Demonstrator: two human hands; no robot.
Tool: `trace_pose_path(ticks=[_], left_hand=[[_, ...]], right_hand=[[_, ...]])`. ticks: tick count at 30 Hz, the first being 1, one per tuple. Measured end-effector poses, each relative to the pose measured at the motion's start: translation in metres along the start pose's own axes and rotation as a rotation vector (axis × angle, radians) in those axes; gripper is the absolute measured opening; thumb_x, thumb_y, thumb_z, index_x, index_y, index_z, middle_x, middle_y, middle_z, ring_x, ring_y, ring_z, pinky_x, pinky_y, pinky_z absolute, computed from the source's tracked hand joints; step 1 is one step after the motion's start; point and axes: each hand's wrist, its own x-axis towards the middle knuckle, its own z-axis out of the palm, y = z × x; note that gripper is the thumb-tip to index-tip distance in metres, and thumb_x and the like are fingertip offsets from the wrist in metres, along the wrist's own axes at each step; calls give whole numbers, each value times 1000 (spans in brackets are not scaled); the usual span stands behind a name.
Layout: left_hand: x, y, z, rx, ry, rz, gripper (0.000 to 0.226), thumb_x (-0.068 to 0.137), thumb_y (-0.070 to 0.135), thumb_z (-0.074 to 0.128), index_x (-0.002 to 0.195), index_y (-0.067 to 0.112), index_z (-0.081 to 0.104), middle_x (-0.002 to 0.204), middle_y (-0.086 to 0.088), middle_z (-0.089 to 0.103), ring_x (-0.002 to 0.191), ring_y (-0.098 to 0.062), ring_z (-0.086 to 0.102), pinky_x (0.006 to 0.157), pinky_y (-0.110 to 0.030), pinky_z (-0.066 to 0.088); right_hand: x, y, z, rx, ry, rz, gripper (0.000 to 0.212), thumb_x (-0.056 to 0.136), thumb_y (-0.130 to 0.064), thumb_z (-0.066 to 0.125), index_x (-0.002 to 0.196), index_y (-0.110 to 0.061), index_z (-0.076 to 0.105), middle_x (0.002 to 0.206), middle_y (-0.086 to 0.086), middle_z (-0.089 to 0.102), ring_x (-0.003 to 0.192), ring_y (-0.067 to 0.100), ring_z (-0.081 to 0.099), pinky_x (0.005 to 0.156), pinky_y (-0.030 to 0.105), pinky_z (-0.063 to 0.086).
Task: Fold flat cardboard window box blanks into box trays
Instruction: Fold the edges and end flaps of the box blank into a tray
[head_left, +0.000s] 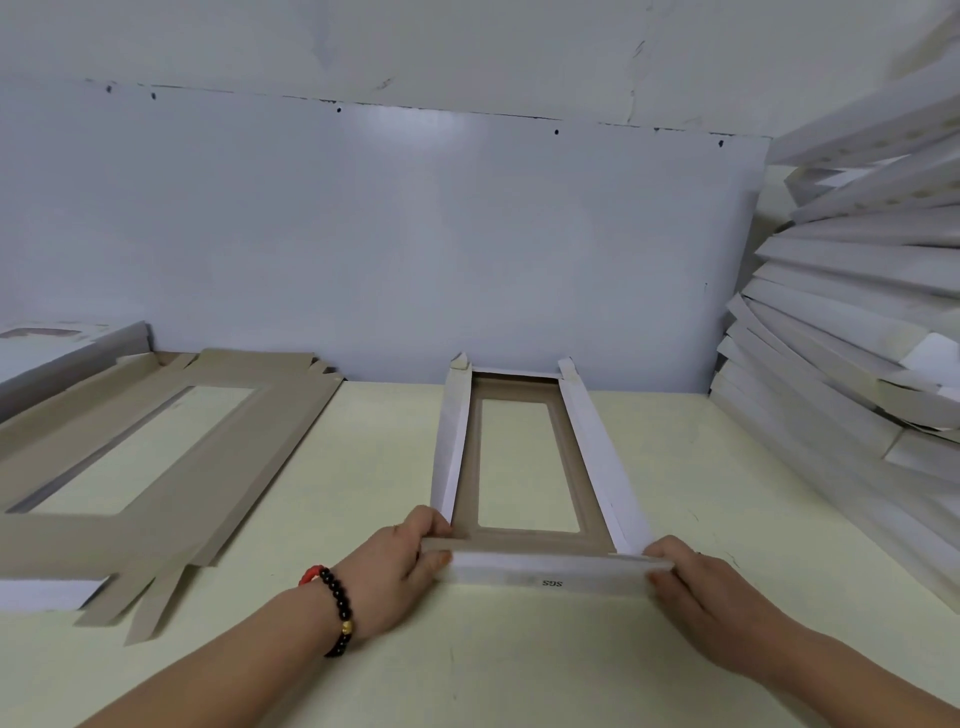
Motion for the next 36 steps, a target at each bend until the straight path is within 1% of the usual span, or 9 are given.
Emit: trace_pose_path(ticks=[3,7,11,17,22,26,30,33,36], left_hand=[[5,4,4,21,117,-37,8,102,26,40,109,29,39,75,12,49,68,0,47,61,-12,34],[12,10,15,12,242,-116,23,100,28,41,123,25,38,86,10,52,79,-12,50,65,-18,35],[17,12,18,5,270,-172,39,97,27,48,130,26,28,78,4,50,73,-17,50,64,-28,36],[19,12,14,22,277,-173,15,95,29,55,88,33,42,66,10,48,59,-4,44,54,-17,33],[15,9,17,100,229,-81,38,96,37,55,62,27,41,72,8,47,67,-5,45,62,-17,35],[11,-1,18,84,198,-19,29,91,41,62,83,13,67,111,5,59,104,-11,58,89,-21,43],[11,0,18,188,167,34,32,95,43,54,99,16,71,121,2,59,110,-13,57,93,-20,40],[13,0,20,291,162,54,37,99,45,44,106,19,70,118,3,60,108,-15,55,94,-23,38],[9,6,16,486,130,74,35,98,49,42,101,27,70,103,10,62,97,-19,51,86,-29,40]], right_hand=[[2,0,5,54,69,71,7,102,-26,38,99,-30,43,71,-3,58,68,4,53,60,18,37],[8,-7,12,141,169,174,16,100,-21,42,113,-31,37,71,-3,61,63,7,53,57,19,37],[11,-11,14,142,199,192,28,98,-17,46,112,-37,32,56,-2,42,50,10,37,51,22,29],[12,-13,11,102,183,210,21,99,-22,45,100,-41,37,61,5,53,55,8,47,56,19,35],[9,-14,7,41,132,184,15,99,-27,47,100,-42,53,70,-12,61,71,-7,55,66,13,42],[6,-16,5,26,62,203,24,92,-39,60,115,-36,55,78,-16,58,72,-5,54,67,11,41],[9,-21,7,-60,85,183,28,92,-42,57,120,-34,57,97,-24,56,85,-4,53,72,10,39],[13,-29,7,-419,172,95,17,82,-43,71,98,-39,68,109,-11,56,89,13,60,76,27,44],[15,-38,12,-617,259,-49,31,44,-33,94,59,-29,67,80,-6,64,67,20,63,57,33,49]])
